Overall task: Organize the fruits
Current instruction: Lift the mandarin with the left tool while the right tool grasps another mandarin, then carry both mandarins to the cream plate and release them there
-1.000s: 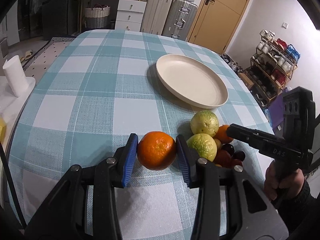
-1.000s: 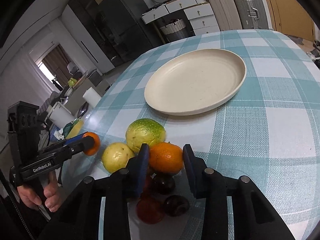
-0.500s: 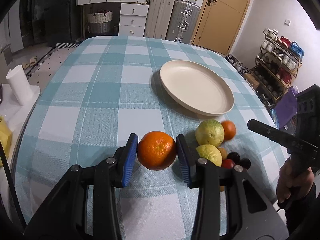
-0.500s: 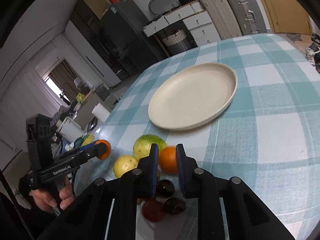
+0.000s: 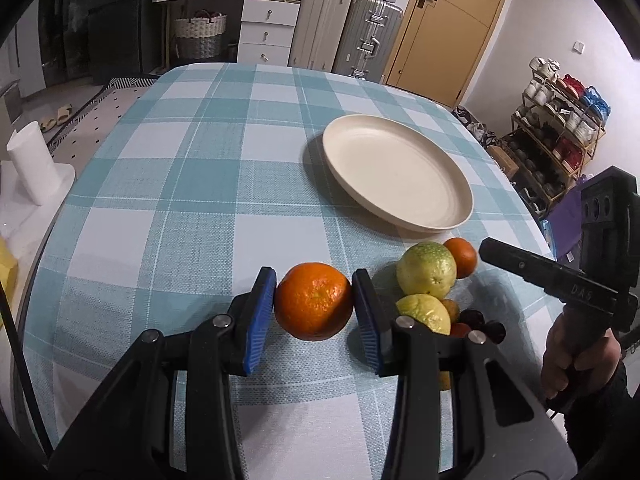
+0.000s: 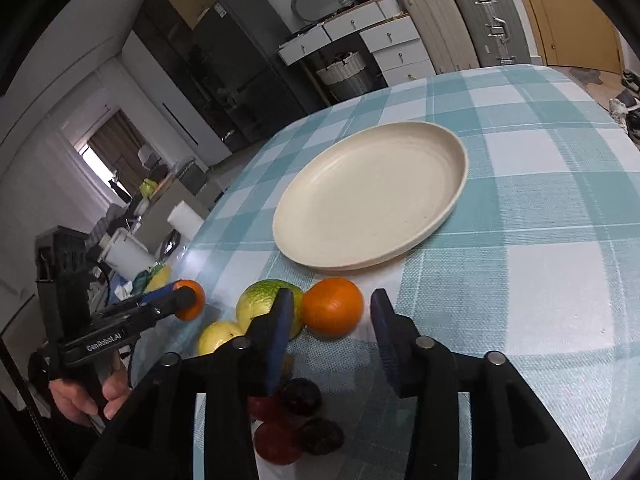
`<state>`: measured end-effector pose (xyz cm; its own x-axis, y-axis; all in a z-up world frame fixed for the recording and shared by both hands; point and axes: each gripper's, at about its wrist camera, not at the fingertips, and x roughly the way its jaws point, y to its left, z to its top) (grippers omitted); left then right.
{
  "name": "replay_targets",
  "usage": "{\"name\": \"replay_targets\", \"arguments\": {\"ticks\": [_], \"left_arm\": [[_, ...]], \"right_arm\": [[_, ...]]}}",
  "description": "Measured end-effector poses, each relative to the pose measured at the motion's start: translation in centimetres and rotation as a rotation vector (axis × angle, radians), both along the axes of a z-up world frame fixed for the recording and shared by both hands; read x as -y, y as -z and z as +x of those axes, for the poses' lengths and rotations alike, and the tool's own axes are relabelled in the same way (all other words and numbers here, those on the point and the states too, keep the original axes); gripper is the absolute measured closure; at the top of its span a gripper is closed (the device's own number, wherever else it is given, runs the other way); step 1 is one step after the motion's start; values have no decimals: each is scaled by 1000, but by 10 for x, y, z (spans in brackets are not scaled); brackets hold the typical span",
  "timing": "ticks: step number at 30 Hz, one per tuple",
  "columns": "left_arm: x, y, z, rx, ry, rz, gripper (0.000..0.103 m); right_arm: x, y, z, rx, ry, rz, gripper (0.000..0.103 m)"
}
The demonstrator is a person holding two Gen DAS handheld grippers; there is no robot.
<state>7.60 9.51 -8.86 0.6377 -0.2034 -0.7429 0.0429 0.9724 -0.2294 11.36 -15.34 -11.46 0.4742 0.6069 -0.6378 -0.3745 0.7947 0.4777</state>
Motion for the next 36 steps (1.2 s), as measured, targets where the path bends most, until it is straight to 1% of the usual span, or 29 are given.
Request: {"name": "replay_targets", "arguments": {"ticks": [6, 12, 14, 16, 18, 20, 24, 31, 36], "left_arm": [[-3, 2, 1, -6, -1, -1, 66], [-5, 4, 3, -12, -5, -6, 66], [-5, 4, 4, -11, -5, -4, 66], [-5, 4, 3, -9, -3, -3, 66], [-5, 2, 5, -2, -4, 5, 66], [-5, 0, 7, 5, -4, 3, 66], [-2, -9, 14, 24, -1, -3, 66], [9, -33, 33, 67, 45, -5, 66], [17, -54, 57, 87, 94, -51, 66]], "right_arm": [[-9, 5, 10, -4, 10, -29, 53], [-14, 13, 15, -24, -6, -37, 53], [-15, 18, 16, -55, -7, -30, 53], [-12, 21, 17, -63, 0, -4, 55], [-11, 22, 18, -75, -8, 18, 61], [-9, 21, 17, -64, 2, 16, 62], [-1, 11, 13, -26, 18, 49, 62], [9, -26, 11, 59, 16, 72, 62], [12, -53, 19, 116, 10, 64, 62]]}}
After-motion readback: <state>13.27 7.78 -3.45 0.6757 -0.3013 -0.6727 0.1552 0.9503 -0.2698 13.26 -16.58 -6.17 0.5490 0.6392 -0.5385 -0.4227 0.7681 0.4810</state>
